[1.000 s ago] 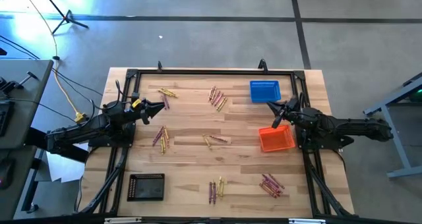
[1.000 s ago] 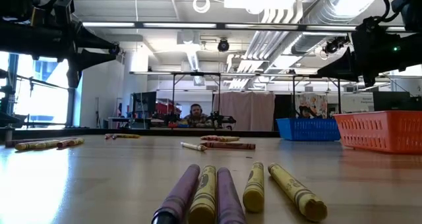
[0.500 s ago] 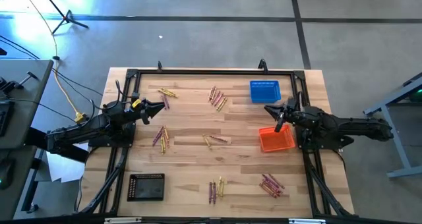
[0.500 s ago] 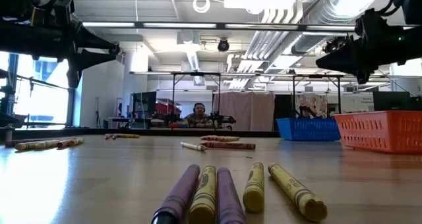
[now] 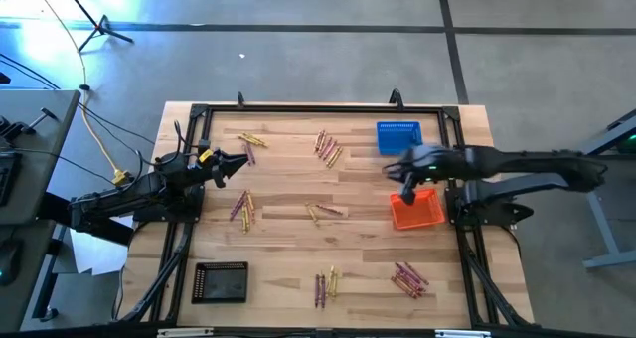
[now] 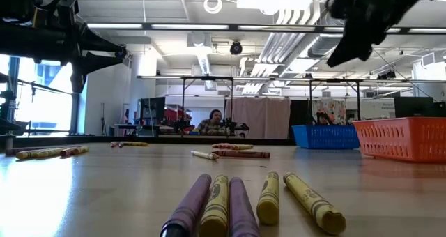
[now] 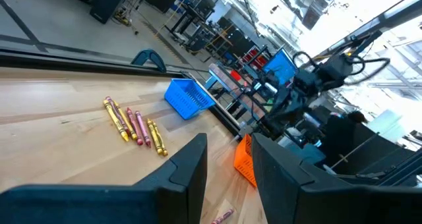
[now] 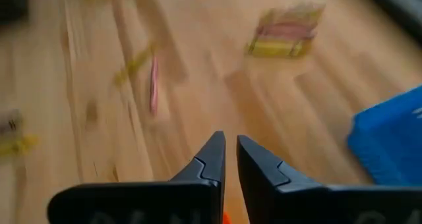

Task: Sort crayons
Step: Put the red crayon into the blue basket, then put the yellow crayon into the orange basket

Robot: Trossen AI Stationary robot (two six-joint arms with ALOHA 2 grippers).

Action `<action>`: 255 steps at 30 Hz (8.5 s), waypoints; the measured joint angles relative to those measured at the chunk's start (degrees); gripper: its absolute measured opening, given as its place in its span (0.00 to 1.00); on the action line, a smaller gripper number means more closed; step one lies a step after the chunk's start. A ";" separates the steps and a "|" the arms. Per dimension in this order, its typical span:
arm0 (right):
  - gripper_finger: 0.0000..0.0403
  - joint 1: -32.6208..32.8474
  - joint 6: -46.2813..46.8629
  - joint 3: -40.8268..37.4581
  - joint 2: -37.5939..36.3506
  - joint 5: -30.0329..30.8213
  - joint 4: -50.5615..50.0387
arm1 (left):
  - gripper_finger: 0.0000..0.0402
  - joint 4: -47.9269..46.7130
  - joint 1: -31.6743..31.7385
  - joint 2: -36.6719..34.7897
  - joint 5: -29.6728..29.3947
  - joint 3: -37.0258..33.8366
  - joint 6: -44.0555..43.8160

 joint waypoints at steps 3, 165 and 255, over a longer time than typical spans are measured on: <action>0.06 0.00 -2.97 3.31 10.12 -2.96 0.78 | 0.26 0.00 0.00 0.00 0.00 0.00 0.00; 0.17 13.77 19.73 22.50 56.36 11.08 29.63 | 0.26 -0.52 -0.04 0.22 -1.29 -0.02 -0.52; 0.35 11.30 29.39 64.88 81.77 0.83 -13.43 | 0.26 -0.50 -0.04 0.22 -1.31 0.00 -0.52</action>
